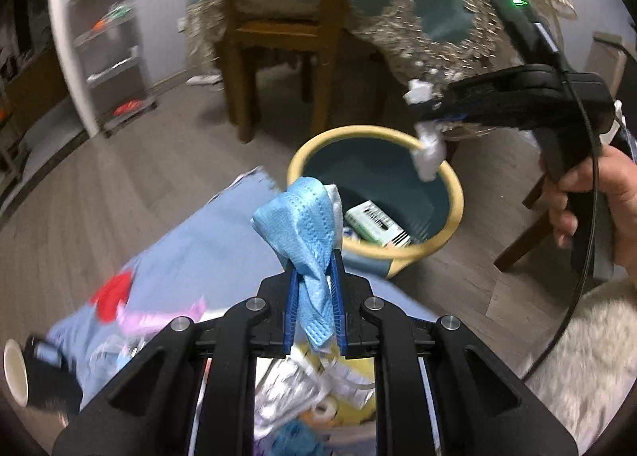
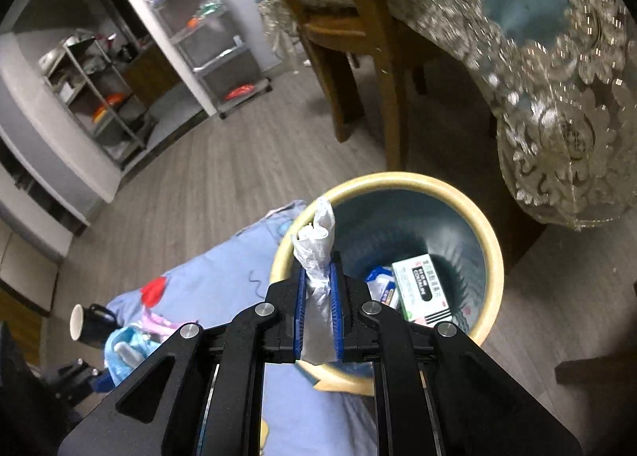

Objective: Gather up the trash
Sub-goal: 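Carry the white tissue and blue mask over the bin and open both tools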

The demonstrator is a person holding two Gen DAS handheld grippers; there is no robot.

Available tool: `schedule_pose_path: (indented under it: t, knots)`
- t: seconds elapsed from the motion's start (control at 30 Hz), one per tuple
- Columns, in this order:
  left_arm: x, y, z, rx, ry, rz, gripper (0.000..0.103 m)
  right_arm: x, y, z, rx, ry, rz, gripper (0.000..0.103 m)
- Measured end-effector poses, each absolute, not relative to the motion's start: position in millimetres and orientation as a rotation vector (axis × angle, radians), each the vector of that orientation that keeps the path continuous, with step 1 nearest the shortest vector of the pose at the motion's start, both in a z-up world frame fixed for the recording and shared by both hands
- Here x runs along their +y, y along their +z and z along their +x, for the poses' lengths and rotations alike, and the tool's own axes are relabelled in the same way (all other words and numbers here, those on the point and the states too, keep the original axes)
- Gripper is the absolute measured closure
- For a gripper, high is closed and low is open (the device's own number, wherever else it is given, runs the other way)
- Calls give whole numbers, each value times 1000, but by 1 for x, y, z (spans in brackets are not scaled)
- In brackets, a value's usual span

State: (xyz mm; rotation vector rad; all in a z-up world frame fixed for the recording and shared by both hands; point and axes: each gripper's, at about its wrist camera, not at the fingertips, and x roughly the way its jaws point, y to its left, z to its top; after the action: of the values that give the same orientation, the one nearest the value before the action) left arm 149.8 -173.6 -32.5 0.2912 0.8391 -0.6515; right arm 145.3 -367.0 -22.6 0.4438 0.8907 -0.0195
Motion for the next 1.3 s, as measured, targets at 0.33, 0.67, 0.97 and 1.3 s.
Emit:
schedule_pose_path:
  t: [0.33,0.67,0.97,1.3]
  knots:
    - [-250,-46,201,879,-679,254,89,-397,-49,161,916,-20,541,90]
    - [-280,-58,214,854,-707,279,84,-415,-60,161,906,-33,616,89]
    - [-255,-49,210,838,-643,234,43,-410,-56,157,895,-24,604,51]
    - [-200,-17,181,791,-580,230,29,-387,-28,145,837,14,524,13]
